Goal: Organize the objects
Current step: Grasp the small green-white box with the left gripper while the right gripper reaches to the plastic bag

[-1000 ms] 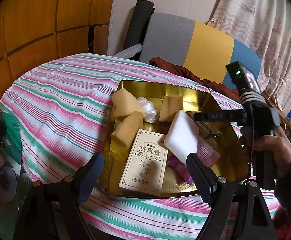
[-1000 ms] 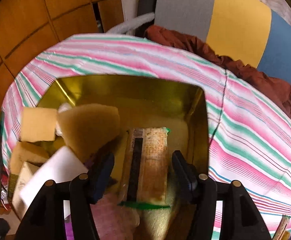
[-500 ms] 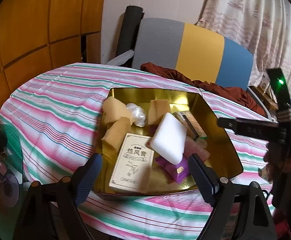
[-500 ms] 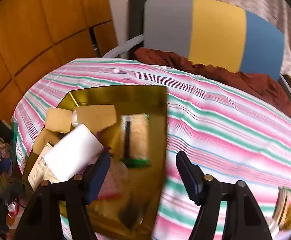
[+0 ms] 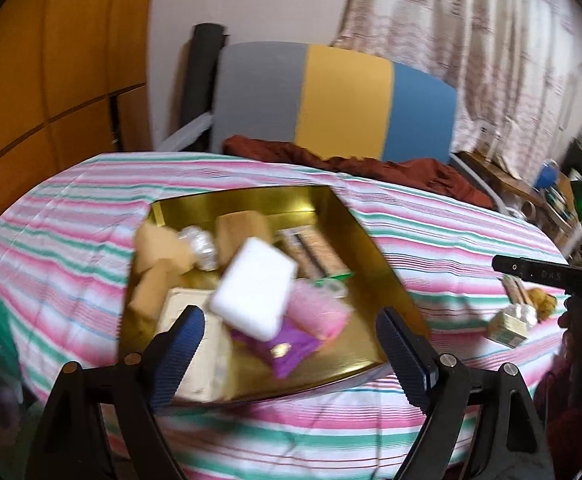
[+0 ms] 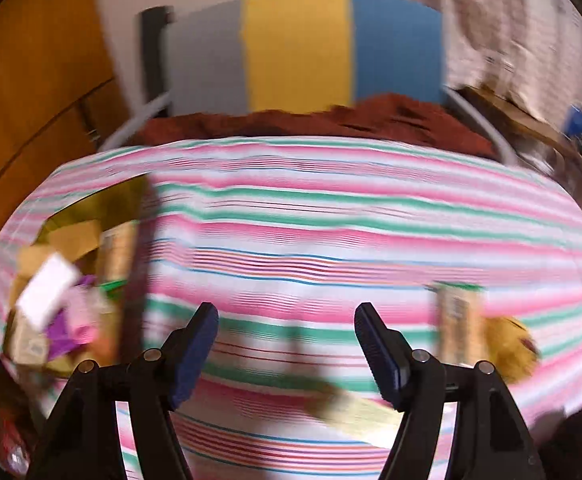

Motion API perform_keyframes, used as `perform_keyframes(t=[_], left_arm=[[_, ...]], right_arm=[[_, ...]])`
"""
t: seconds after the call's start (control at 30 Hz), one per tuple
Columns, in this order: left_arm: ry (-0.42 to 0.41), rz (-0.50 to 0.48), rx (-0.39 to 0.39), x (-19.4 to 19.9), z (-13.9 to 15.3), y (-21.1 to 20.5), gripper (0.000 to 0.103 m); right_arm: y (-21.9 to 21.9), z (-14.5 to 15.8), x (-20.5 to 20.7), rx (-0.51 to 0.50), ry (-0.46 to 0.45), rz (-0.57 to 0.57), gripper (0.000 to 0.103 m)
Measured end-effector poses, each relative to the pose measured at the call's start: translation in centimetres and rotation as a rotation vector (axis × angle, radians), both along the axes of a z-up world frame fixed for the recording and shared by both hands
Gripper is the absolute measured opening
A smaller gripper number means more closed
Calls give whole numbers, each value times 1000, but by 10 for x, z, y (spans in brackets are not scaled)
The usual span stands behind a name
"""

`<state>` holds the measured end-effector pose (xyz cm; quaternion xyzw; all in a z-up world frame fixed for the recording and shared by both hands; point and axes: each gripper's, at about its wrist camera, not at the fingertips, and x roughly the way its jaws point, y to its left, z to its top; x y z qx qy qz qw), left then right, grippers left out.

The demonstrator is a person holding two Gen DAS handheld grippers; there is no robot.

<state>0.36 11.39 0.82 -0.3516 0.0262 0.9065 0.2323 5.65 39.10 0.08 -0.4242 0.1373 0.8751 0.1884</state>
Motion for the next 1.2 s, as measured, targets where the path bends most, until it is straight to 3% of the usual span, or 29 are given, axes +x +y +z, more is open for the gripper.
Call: perform_keyframes(t=[0.3, 0.37, 0.43, 0.5, 0.67, 0.8, 0.9, 1.03, 1.2], left_arm=[[3, -208, -35, 19, 0, 71, 88], [-2, -256, -55, 24, -3, 87, 88], [-5, -318, -79, 33, -7, 107, 88], [-16, -375, -99, 41, -12, 127, 88], [-2, -541, -176, 57, -27, 178, 88], [-99, -623, -173, 55, -44, 222, 88], [-144, -642, -174, 57, -55, 250, 89], [-172, -638, -205, 64, -71, 280, 99], [-157, -614, -217, 68, -78, 300, 103]], right_arm=[[121, -4, 87, -57, 40, -433, 72], [138, -16, 103, -172, 91, -513, 72], [144, -23, 111, -225, 129, -559, 72], [144, -16, 115, -205, 186, -562, 72], [142, -15, 110, -221, 203, -530, 72], [147, -18, 112, -250, 211, -520, 72], [146, -18, 119, -263, 224, -520, 72], [147, -18, 120, -282, 231, -517, 72], [148, -21, 119, -292, 233, -512, 73]])
